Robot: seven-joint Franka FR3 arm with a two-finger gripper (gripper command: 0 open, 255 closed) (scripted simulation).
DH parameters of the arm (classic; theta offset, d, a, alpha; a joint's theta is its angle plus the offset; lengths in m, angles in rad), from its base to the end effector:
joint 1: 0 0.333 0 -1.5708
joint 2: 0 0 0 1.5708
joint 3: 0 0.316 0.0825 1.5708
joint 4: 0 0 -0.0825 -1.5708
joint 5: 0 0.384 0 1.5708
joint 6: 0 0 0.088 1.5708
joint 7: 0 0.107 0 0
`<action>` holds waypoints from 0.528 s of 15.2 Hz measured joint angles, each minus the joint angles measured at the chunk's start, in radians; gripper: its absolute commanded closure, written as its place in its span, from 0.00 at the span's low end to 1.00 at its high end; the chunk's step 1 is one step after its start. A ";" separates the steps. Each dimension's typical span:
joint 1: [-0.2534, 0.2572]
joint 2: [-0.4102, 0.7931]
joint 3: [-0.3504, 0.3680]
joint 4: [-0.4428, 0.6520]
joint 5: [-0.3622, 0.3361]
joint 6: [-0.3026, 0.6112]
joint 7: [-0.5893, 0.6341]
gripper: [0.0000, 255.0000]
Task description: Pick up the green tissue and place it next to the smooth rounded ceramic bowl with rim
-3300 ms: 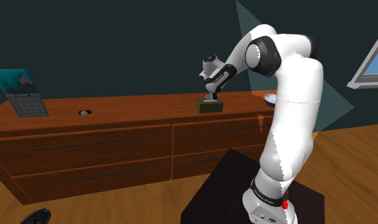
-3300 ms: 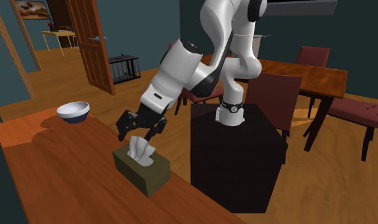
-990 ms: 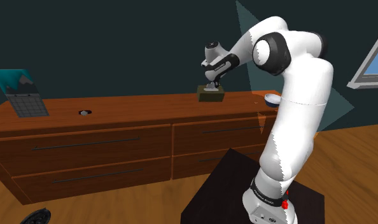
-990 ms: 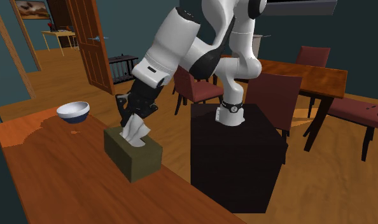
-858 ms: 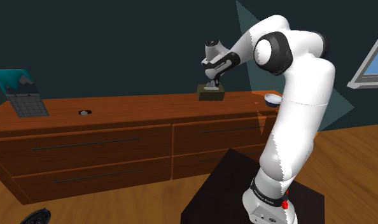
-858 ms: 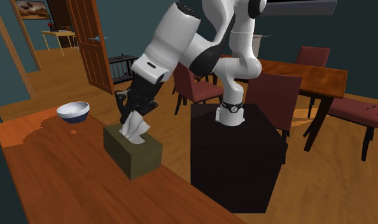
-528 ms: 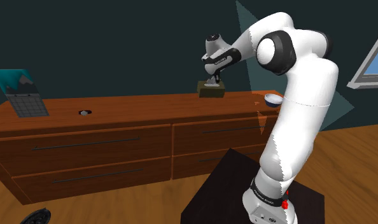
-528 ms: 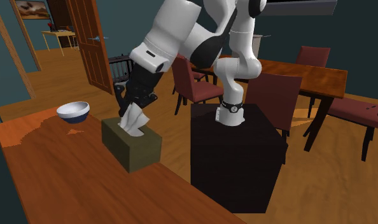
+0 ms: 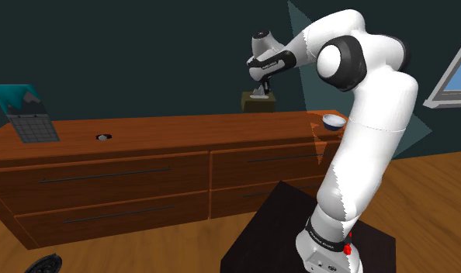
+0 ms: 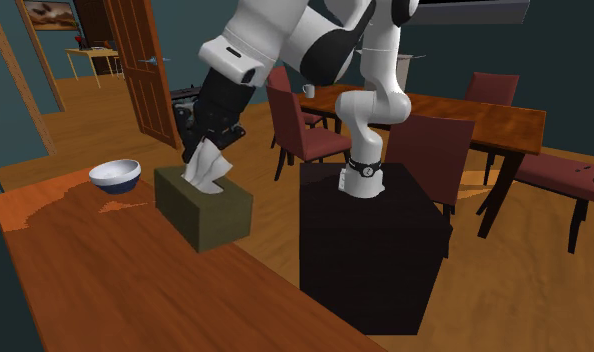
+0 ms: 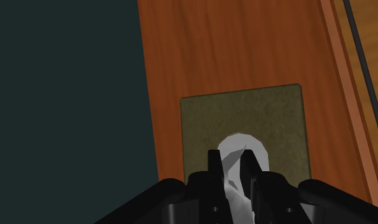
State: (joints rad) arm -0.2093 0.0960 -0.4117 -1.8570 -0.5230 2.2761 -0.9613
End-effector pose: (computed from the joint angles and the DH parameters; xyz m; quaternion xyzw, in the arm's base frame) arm 0.4990 -0.3625 0.5077 0.9114 0.2953 -0.0603 0.2802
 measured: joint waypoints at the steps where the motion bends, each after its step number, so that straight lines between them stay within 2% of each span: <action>1: 0.000 -0.006 0.000 0.004 0.001 -0.009 -0.006 1.00; 8: 0.003 -0.018 0.004 0.081 0.026 -0.089 -0.051 1.00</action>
State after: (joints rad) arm -0.2066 0.0785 -0.4074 -1.7757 -0.4966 2.1868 -1.0122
